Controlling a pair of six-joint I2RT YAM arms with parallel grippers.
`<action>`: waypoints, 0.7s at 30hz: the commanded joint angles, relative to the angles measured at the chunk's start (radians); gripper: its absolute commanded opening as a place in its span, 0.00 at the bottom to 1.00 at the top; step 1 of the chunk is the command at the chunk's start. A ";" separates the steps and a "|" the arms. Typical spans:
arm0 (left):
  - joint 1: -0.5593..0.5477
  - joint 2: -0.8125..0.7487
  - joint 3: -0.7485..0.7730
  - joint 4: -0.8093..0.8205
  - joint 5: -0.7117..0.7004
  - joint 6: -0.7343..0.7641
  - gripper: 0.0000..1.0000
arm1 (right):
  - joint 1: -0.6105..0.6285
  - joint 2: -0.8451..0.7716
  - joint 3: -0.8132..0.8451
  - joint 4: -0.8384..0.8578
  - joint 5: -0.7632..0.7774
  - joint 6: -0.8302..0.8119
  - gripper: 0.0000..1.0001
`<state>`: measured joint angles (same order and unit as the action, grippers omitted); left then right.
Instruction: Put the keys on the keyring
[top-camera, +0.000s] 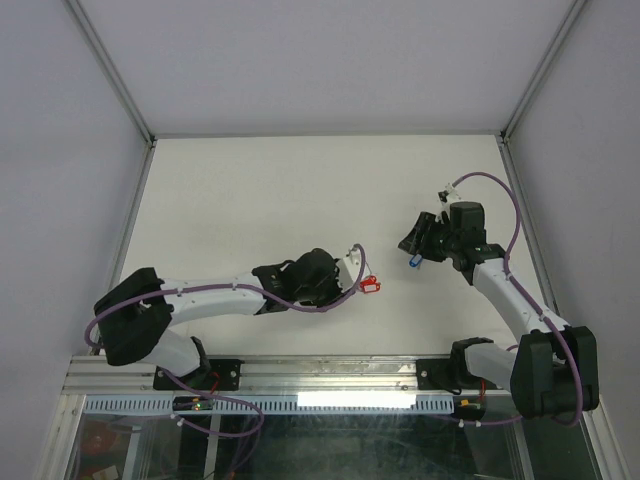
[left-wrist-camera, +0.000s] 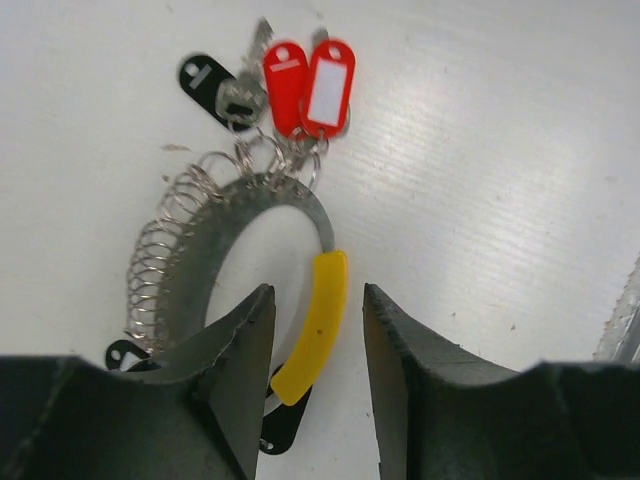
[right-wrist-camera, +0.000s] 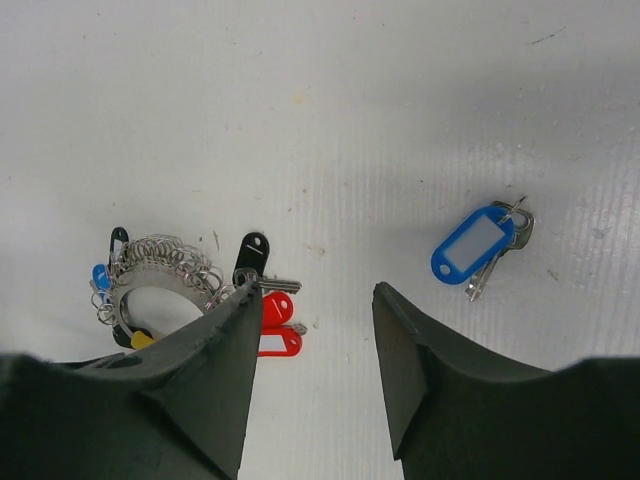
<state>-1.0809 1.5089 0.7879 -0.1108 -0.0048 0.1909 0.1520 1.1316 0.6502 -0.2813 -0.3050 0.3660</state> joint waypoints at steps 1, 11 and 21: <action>0.007 -0.129 0.043 0.063 -0.045 -0.045 0.40 | -0.003 -0.023 0.010 0.035 -0.028 -0.011 0.50; 0.300 -0.156 0.243 -0.129 0.066 -0.135 0.41 | 0.112 0.015 0.063 -0.001 0.043 0.100 0.45; 0.426 -0.109 0.337 -0.196 -0.052 -0.092 0.43 | 0.372 0.184 0.186 -0.008 0.195 0.252 0.37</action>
<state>-0.6590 1.3891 1.1053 -0.2775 0.0151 0.0757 0.4515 1.2594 0.7532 -0.3103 -0.1890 0.5430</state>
